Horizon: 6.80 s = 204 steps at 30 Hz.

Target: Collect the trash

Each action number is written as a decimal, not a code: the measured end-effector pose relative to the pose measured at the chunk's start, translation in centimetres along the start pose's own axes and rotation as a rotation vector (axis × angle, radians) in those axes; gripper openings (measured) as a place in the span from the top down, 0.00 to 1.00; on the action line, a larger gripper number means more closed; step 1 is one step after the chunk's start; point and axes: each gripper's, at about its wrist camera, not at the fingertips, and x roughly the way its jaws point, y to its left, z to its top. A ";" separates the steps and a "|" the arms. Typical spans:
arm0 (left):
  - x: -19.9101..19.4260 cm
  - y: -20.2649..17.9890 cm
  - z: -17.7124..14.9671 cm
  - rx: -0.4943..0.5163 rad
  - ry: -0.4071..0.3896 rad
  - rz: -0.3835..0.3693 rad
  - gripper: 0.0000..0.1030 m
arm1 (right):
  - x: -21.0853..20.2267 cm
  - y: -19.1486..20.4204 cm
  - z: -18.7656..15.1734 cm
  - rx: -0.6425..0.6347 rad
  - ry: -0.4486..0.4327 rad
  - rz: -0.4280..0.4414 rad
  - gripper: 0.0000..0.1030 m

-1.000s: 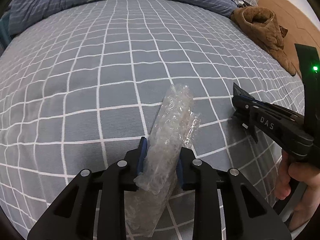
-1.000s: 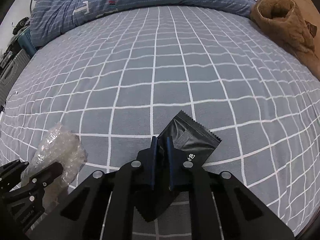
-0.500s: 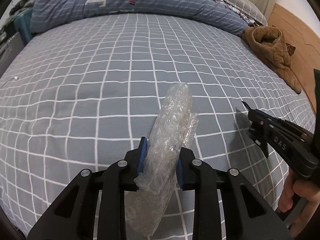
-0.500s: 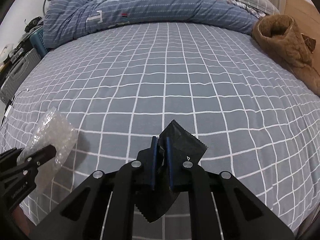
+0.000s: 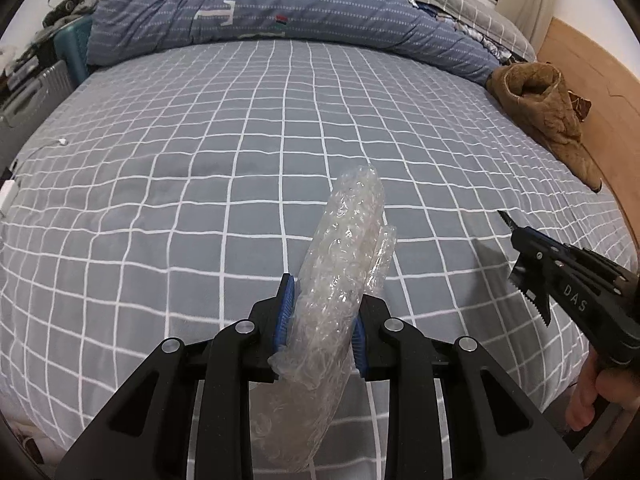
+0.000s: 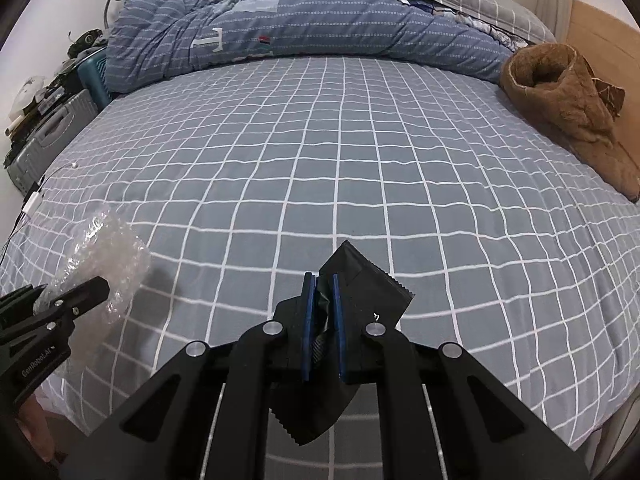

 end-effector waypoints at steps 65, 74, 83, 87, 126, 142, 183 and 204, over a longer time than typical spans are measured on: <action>-15.3 -3.0 -21.7 -0.053 0.114 -0.017 0.76 | -16.1 4.0 -20.4 -0.080 0.092 0.076 0.91; -14.1 -2.9 -25.4 -0.060 0.195 -0.019 0.76 | -16.0 3.9 -23.6 -0.047 0.154 0.086 0.92; -10.5 -2.3 -28.7 -0.055 0.254 -0.012 0.76 | -11.9 3.4 -26.7 -0.035 0.244 0.073 0.92; -7.7 -1.6 -30.0 -0.061 0.309 0.002 0.76 | -10.2 3.1 -27.4 -0.027 0.286 0.082 0.92; -4.9 1.2 -29.6 -0.025 0.284 0.119 0.06 | -4.0 6.0 -27.5 -0.060 0.371 0.108 0.91; -6.3 5.3 -30.0 -0.085 0.289 0.163 0.06 | -2.8 10.2 -28.4 -0.128 0.396 0.110 0.82; -21.9 -3.1 -24.3 0.014 -0.061 0.107 0.06 | -24.6 1.2 -22.3 0.042 -0.095 -0.115 0.07; -23.9 -2.6 -25.4 -0.008 -0.067 0.115 0.06 | -26.4 1.5 -23.7 0.031 -0.102 -0.105 0.07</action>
